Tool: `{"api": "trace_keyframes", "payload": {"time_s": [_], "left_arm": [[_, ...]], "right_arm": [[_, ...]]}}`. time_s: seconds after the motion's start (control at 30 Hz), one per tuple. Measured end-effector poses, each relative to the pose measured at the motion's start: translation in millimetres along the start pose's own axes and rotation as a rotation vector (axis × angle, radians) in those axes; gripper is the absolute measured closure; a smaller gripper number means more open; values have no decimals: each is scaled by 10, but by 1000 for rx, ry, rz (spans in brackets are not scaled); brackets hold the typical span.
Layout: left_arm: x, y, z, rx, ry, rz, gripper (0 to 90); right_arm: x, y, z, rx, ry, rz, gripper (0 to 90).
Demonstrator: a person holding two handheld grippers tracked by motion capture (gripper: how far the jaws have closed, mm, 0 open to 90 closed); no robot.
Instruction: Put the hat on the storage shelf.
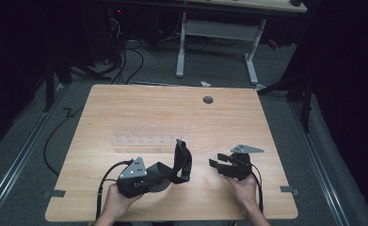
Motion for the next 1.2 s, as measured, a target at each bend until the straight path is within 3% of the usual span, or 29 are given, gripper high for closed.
{"api": "trace_keyframes", "payload": {"time_s": [0.03, 0.07, 0.27, 0.47, 0.7, 0.8, 0.9, 1.2], "left_arm": [[-25, 9, -22, -3, -10, -4, 860], [-44, 11, -33, -3, -19, -6, 860], [-155, 41, -126, -15, -52, -3, 860], [-250, 112, -192, -43, -74, 6, 860], [-363, 135, -268, -59, -106, 25, 860], [-423, 128, -308, -65, -119, 34, 860], [-500, 126, -351, -72, -142, 44, 860], [-737, 191, -499, -96, -218, 58, 860]], "right_arm": [[67, -107, 62, 53, 9, -4, 459], [67, -107, 62, 53, 9, -4, 459], [151, -325, 157, 182, 15, -42, 435], [205, -448, 233, 249, 32, -59, 413], [215, -515, 240, 247, 28, -18, 404], [212, -510, 248, 266, 28, -31, 401], [217, -471, 261, 295, 30, -89, 392], [216, -468, 264, 293, 31, -86, 388]]}}
Point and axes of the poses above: each handheld gripper's, and its own axes: z roughly forward along the jaws, x roughly out of its underside, y roughly to its left, the point moved 8 cm from there along z, roughly forward along the jaws, and after that the axes turned 15 degrees about x, right-handed, at the moved point
